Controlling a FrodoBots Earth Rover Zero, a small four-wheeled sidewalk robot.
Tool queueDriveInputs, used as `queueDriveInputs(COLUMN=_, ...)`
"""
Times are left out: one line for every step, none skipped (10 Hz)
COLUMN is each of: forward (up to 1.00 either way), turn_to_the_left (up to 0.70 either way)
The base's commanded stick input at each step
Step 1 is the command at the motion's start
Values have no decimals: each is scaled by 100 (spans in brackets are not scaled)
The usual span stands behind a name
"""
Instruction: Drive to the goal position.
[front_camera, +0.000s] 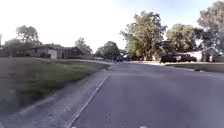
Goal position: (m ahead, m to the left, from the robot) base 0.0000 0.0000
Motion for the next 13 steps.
queueDriveInputs(forward=7, turn_to_the_left=0)
queueDriveInputs(forward=6, turn_to_the_left=0)
queueDriveInputs(forward=6, turn_to_the_left=0)
queueDriveInputs(forward=6, turn_to_the_left=0)
queueDriveInputs(forward=6, turn_to_the_left=0)
queueDriveInputs(forward=6, turn_to_the_left=0)
queueDriveInputs(forward=7, turn_to_the_left=0)
queueDriveInputs(forward=7, turn_to_the_left=0)
queueDriveInputs(forward=6, turn_to_the_left=0)
queueDriveInputs(forward=6, turn_to_the_left=0)
queueDriveInputs(forward=6, turn_to_the_left=0)
queueDriveInputs(forward=6, turn_to_the_left=0)
queueDriveInputs(forward=6, turn_to_the_left=0)
